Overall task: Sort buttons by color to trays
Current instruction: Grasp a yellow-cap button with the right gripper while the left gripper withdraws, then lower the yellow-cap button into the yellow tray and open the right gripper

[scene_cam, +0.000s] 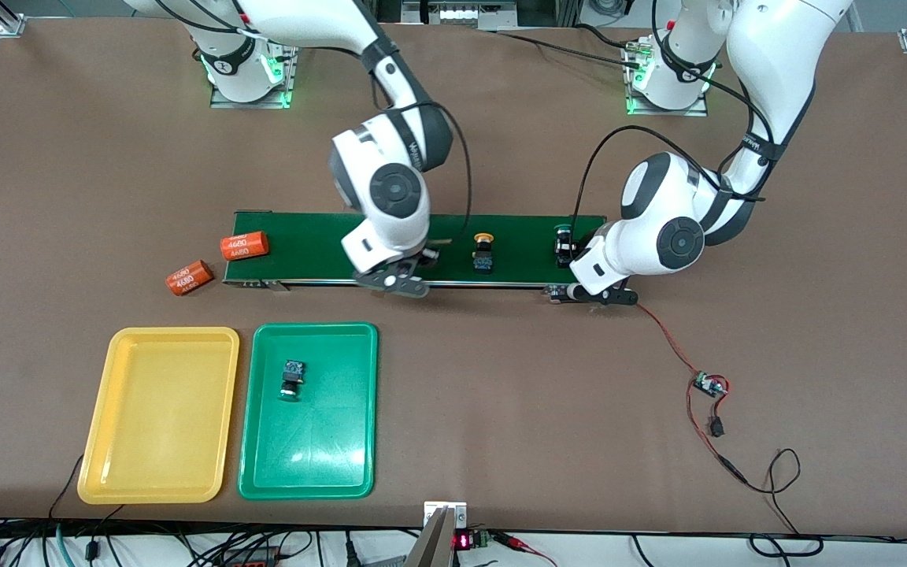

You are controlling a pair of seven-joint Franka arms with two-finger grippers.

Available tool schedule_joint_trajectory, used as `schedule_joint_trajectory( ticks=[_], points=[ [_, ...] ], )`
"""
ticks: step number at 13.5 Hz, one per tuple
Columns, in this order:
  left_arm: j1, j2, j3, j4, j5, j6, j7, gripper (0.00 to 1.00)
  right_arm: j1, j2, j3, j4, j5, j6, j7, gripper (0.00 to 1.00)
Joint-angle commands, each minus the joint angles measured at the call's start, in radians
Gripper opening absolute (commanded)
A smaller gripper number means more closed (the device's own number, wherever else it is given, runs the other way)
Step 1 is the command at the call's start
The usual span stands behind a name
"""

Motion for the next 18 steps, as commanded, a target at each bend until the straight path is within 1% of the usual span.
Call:
schedule_joint_trajectory(
  ticks=[1, 3, 5, 6, 7, 9, 10, 11, 12, 13, 15, 16, 17, 18],
  points=[
    [0.009, -0.064, -0.007, 0.003, -0.018, -0.008, 0.0, 1.0, -0.069, -0.011, -0.055, 0.021, 0.015, 0.002, -0.014, 0.26],
    [0.021, -0.137, 0.017, 0.01, -0.012, -0.037, 0.005, 1.0, -0.147, 0.006, -0.055, 0.061, 0.013, 0.016, -0.074, 0.25],
    [0.019, -0.194, 0.078, 0.064, -0.004, -0.185, 0.01, 1.0, -0.221, 0.011, -0.057, 0.063, 0.009, 0.021, -0.191, 0.23],
    [0.019, -0.223, 0.111, 0.079, 0.002, -0.249, 0.011, 1.0, -0.274, 0.014, -0.057, 0.064, 0.009, 0.027, -0.279, 0.23],
    [0.018, -0.26, 0.14, 0.079, 0.048, -0.289, 0.019, 1.0, -0.326, 0.029, -0.055, 0.064, 0.009, 0.053, -0.377, 0.23],
    [-0.01, -0.329, 0.18, 0.079, 0.201, -0.362, 0.081, 1.0, -0.405, 0.069, -0.055, 0.063, 0.001, 0.116, -0.568, 0.26],
    [-0.024, -0.355, 0.204, 0.081, 0.255, -0.386, 0.109, 1.0, -0.46, 0.084, -0.054, 0.061, 0.006, 0.146, -0.692, 0.26],
    [-0.043, -0.391, 0.246, 0.082, 0.287, -0.404, 0.135, 1.0, -0.498, 0.103, -0.046, 0.063, 0.015, 0.165, -0.783, 0.26],
    [-0.054, -0.414, 0.279, 0.093, 0.291, -0.428, 0.167, 1.0, -0.515, 0.118, -0.045, 0.063, 0.016, 0.195, -0.842, 0.26],
    [-0.057, -0.423, 0.302, 0.142, 0.291, -0.496, 0.198, 1.0, -0.52, 0.13, -0.045, 0.061, 0.018, 0.22, -0.87, 0.26],
    [-0.077, -0.414, 0.332, 0.284, 0.288, -0.65, 0.209, 1.0, -0.531, 0.159, -0.045, 0.061, 0.016, 0.243, -0.919, 0.26],
    [-0.077, -0.414, 0.336, 0.327, 0.28, -0.685, 0.209, 1.0, -0.534, 0.179, -0.043, 0.061, 0.018, 0.284, -0.957, 0.26],
    [-0.076, -0.414, 0.353, 0.357, 0.272, -0.691, 0.21, 1.0, -0.537, 0.195, -0.043, 0.06, 0.019, 0.333, -0.976, 0.27],
    [-0.076, -0.414, 0.362, 0.377, 0.269, -0.685, 0.21, 1.0, -0.538, 0.198, -0.043, 0.06, 0.019, 0.349, -0.979, 0.27]
  ],
)
